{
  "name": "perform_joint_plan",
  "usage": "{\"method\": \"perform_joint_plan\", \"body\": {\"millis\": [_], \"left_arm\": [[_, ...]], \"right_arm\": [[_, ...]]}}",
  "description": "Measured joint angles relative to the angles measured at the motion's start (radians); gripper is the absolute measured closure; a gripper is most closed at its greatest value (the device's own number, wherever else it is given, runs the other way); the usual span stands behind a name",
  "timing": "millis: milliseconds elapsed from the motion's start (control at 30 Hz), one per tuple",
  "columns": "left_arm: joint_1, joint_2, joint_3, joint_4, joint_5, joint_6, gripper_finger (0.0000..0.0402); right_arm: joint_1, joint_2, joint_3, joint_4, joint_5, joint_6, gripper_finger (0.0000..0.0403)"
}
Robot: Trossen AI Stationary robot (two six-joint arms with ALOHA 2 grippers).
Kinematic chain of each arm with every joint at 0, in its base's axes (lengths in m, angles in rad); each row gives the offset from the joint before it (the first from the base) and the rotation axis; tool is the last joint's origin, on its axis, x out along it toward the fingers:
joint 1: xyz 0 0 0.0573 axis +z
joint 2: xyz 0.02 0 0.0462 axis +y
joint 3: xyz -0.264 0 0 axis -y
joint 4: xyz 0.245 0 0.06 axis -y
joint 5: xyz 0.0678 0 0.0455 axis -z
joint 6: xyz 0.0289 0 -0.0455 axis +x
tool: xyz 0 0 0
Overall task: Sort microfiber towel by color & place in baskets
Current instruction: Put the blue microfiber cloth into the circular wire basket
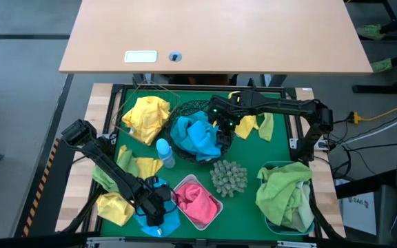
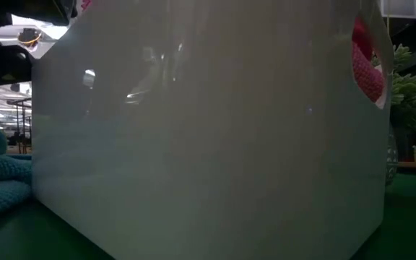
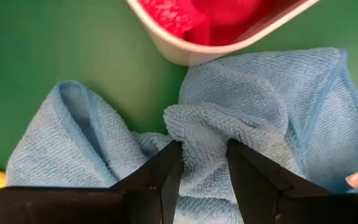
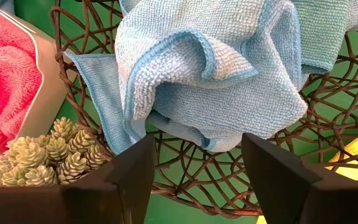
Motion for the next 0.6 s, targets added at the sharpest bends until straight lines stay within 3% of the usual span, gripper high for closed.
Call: {"method": "perform_joint_plan", "body": {"millis": [133, 333, 600], "left_arm": [[0.000, 0.000, 0.000, 0.005, -0.001, 0.012, 0.0299], [0.000, 0.000, 0.000, 0.004, -0.001, 0.014, 0.0386], [0.000, 0.000, 0.000, 0.004, 0.054, 0.013, 0.0398]], "right_arm": [[0.000, 0.000, 0.000, 0.000, 0.000, 0.000, 0.0166], [0.000, 0.000, 0.000, 0.000, 0.000, 0.000, 0.0166], [-0.001, -0.001, 0.082, -0.058, 0.000, 0.000, 0.0166]]}}
